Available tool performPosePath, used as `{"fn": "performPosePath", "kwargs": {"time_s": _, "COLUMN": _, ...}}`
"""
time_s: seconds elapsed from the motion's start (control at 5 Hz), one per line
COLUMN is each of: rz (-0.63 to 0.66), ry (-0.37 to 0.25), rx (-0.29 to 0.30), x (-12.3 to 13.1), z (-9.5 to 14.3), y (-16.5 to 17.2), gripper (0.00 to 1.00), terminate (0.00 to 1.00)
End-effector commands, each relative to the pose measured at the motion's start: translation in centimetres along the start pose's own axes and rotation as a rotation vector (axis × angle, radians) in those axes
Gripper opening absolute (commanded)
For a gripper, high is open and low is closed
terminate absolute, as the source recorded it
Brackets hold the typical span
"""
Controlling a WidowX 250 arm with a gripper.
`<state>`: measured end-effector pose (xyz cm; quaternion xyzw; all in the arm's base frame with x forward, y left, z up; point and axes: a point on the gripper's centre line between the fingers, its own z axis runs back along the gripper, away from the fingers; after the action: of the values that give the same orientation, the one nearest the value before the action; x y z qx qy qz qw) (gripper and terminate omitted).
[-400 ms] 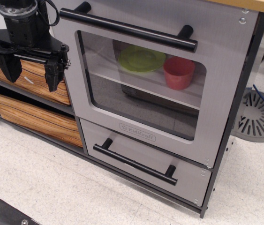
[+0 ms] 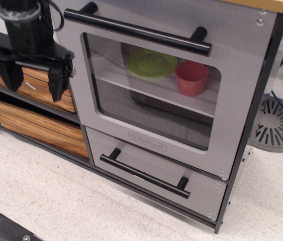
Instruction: Open oven
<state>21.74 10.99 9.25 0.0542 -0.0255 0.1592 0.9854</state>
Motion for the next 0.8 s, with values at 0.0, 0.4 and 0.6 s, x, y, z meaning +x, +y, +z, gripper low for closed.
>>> {"fn": "performPosePath", "kwargs": {"time_s": 0.0, "rz": 0.274, "ry": -0.069, "rx": -0.207, "x": 2.7, "z": 3.9, "y": -1.6, "gripper": 1.0, "terminate": 0.0}}
{"fn": "performPosePath", "kwargs": {"time_s": 0.4, "rz": 0.53, "ry": -0.151, "rx": -0.369, "x": 4.9, "z": 6.6, "y": -2.5, "gripper": 1.0, "terminate": 0.0}}
{"fn": "performPosePath", "kwargs": {"time_s": 0.6, "rz": 0.618, "ry": -0.176, "rx": -0.428, "x": 6.1, "z": 7.3, "y": -2.9, "gripper": 1.0, "terminate": 0.0}}
